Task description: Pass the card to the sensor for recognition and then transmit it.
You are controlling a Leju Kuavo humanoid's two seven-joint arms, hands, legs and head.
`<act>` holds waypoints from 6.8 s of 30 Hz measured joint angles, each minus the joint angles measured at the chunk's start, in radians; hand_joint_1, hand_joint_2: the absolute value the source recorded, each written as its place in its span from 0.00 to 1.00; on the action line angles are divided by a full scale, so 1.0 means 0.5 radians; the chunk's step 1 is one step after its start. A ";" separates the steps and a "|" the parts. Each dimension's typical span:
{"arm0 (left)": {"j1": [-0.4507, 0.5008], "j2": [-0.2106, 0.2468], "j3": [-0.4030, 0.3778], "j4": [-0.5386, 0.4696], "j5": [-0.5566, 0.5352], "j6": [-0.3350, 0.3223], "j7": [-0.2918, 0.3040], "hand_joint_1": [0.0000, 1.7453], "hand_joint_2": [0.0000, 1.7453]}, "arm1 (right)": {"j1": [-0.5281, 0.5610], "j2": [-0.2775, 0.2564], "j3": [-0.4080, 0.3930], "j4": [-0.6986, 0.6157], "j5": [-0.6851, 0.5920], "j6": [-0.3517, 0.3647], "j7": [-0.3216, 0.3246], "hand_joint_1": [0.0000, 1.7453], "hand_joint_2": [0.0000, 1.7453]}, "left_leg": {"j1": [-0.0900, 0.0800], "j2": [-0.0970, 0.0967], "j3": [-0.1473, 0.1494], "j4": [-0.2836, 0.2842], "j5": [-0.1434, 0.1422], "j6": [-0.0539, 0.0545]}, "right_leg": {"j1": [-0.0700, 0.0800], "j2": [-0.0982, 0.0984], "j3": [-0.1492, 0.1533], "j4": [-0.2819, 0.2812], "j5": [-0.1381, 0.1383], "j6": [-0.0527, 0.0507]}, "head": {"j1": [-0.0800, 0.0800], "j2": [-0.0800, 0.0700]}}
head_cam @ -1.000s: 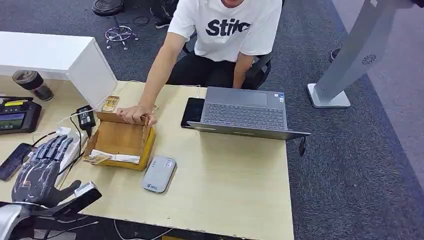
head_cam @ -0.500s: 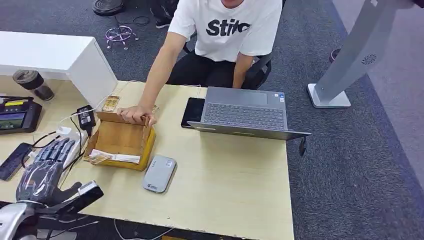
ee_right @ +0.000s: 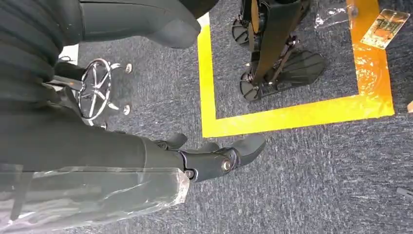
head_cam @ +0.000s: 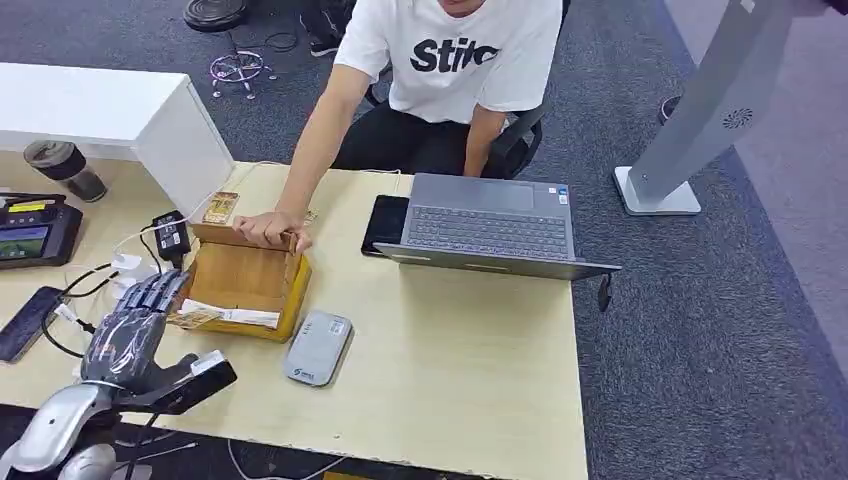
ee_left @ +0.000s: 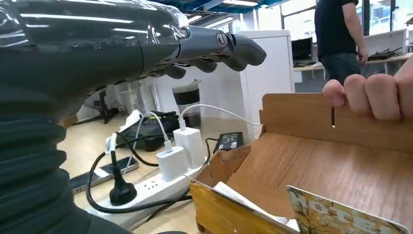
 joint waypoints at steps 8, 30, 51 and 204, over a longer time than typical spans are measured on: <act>-0.095 -0.043 -0.045 0.123 0.044 -0.001 -0.023 0.00 1.00 | -0.006 -0.001 0.005 0.000 0.039 0.000 -0.008 0.00 1.00 | 0.000 0.001 0.000 0.000 0.000 0.000 | 0.000 0.000 0.000 0.000 0.000 0.000 | -0.001 0.000; -0.255 -0.107 -0.085 0.346 0.121 0.042 -0.082 0.00 1.00 | -0.015 -0.002 0.026 0.006 0.102 0.000 -0.018 0.00 1.00 | 0.000 0.000 0.000 0.000 0.000 0.000 | 0.000 0.000 0.000 0.000 0.000 0.000 | 0.000 0.000; -0.330 -0.161 -0.108 0.505 0.121 0.051 -0.101 0.00 1.00 | -0.017 -0.006 0.053 0.012 0.113 0.000 -0.024 0.00 1.00 | 0.000 0.000 0.000 0.000 0.000 0.000 | 0.000 0.000 0.000 0.000 0.000 0.000 | -0.001 0.000; -0.826 -0.043 -0.289 0.439 0.365 0.054 -0.146 1.00 1.00 | -0.026 -0.031 0.085 0.053 0.215 0.000 -0.018 0.00 1.00 | 0.000 -0.001 0.000 0.001 0.003 0.000 | 0.000 -0.001 0.000 0.000 0.003 -0.002 | -0.001 0.000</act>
